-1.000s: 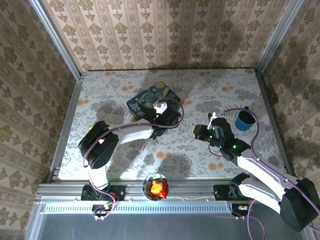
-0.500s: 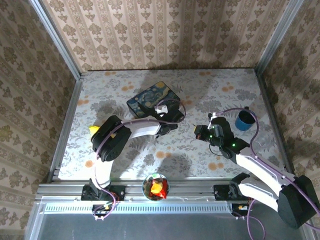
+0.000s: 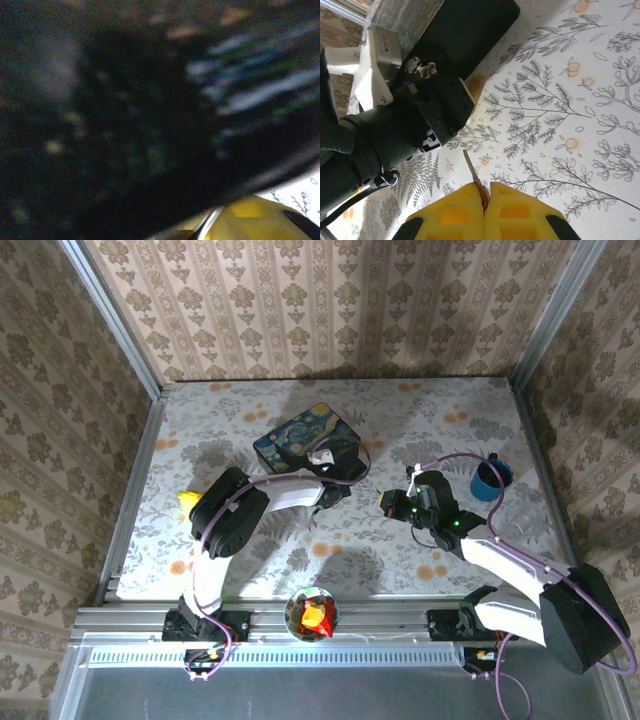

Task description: Unlock a padlock with a key

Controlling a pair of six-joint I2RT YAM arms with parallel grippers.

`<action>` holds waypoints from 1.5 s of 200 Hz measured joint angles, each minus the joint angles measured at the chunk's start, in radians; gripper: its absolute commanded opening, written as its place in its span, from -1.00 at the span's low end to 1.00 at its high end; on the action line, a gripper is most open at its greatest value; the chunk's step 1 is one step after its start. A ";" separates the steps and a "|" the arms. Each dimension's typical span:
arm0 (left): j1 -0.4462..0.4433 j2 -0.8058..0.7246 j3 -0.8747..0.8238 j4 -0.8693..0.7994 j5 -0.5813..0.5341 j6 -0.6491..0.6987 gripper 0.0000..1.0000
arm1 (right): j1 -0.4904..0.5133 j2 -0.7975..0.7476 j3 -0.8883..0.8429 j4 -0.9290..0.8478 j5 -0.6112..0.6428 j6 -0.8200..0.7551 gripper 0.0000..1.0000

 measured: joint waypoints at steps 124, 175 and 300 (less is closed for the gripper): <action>-0.003 -0.021 -0.032 0.068 0.037 -0.005 0.48 | 0.000 0.129 -0.081 0.204 -0.082 0.001 -1.00; 0.006 -0.055 -0.058 -0.046 0.021 -0.016 0.39 | 0.000 0.142 -0.081 0.227 -0.094 -0.019 -1.00; -0.020 0.032 0.087 -0.191 -0.016 0.060 -0.06 | -0.011 0.159 -0.080 0.224 -0.113 -0.071 -1.00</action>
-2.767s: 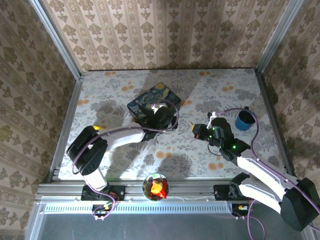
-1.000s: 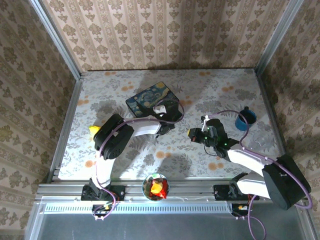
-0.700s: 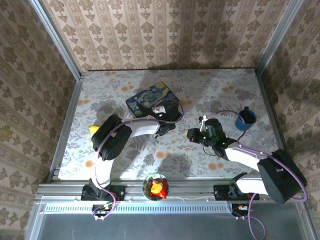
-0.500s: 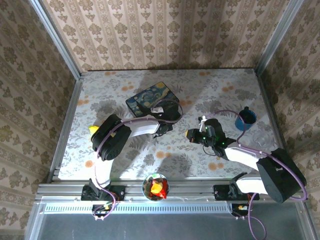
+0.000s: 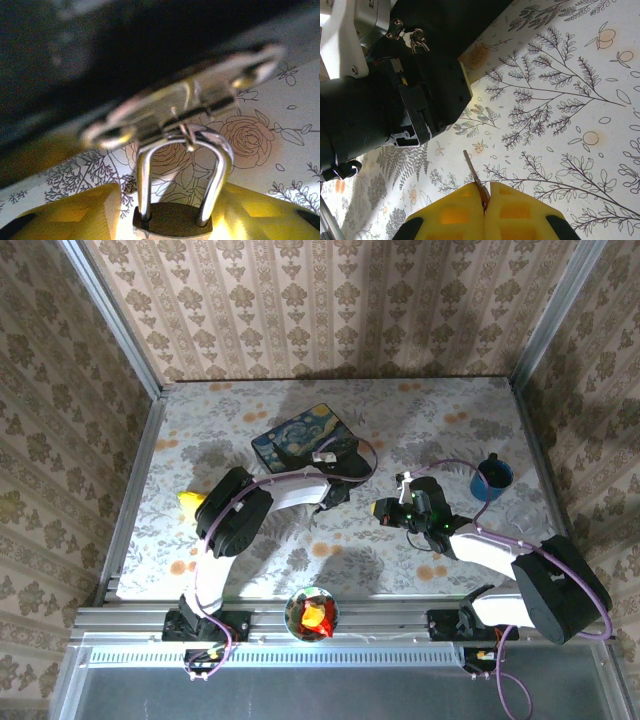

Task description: Unlock a padlock with a key

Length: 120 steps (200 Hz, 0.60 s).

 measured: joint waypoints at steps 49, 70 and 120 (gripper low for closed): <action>0.008 0.000 -0.003 0.036 0.030 0.047 -0.45 | 0.000 0.000 0.000 0.000 0.000 0.000 -1.00; 0.011 -0.005 -0.009 0.050 0.037 0.062 -0.73 | 0.000 0.000 0.000 0.009 0.000 0.000 -1.00; 0.039 -0.047 -0.066 0.111 0.125 0.064 -0.98 | 0.000 0.051 -0.042 0.125 -0.015 0.004 -1.00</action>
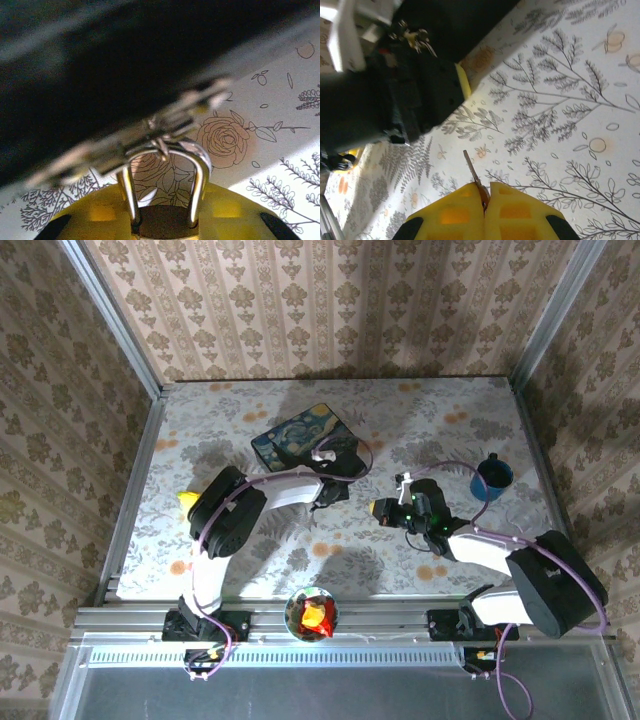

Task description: Unlock a padlock with a key

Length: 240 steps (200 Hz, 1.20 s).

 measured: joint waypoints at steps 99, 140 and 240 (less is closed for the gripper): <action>0.072 -0.130 -0.171 0.233 0.357 -0.238 -1.00 | 0.171 0.354 -0.034 0.445 0.084 0.038 -1.00; 0.079 -0.150 -0.210 0.307 0.395 -0.303 -1.00 | 0.208 0.392 -0.051 0.555 0.196 0.061 -1.00; 0.079 -0.165 -0.256 0.407 0.418 -0.361 -1.00 | 0.214 0.519 -0.056 0.776 0.286 0.092 -1.00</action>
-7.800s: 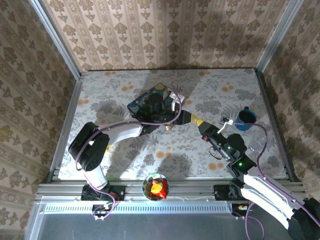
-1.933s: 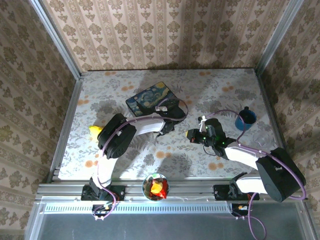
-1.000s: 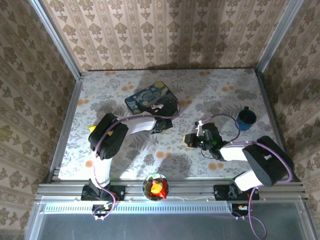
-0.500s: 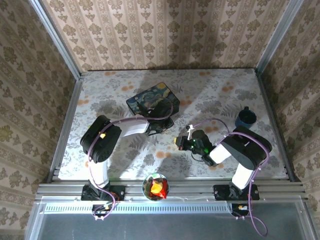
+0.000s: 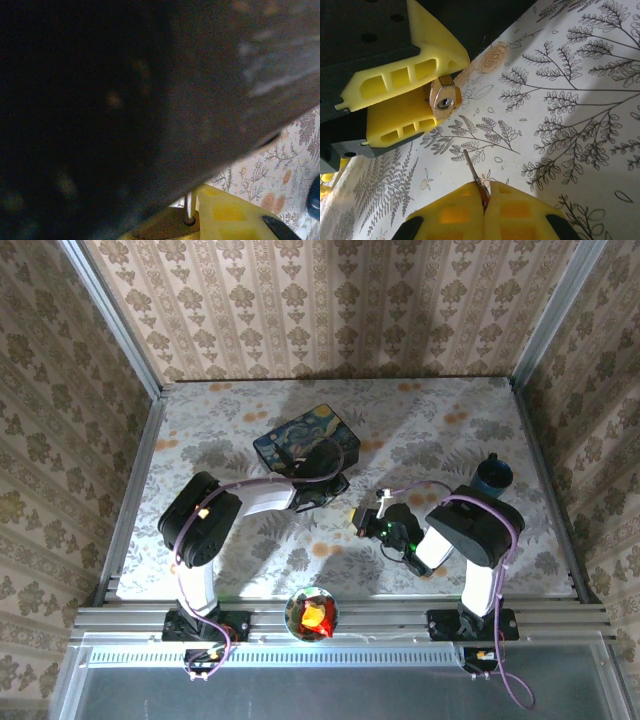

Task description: Unlock a padlock with a key

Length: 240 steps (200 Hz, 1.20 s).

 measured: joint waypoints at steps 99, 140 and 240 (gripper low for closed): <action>0.000 -0.002 -0.007 0.012 0.001 -0.006 -1.00 | 0.000 0.063 0.085 0.019 0.016 0.011 -1.00; 0.000 -0.002 -0.007 0.014 0.002 -0.006 -1.00 | 0.000 0.071 0.091 0.021 0.018 0.013 -1.00; 0.000 -0.002 -0.008 0.025 0.011 -0.016 -1.00 | -0.001 0.054 0.079 0.027 0.027 0.005 -1.00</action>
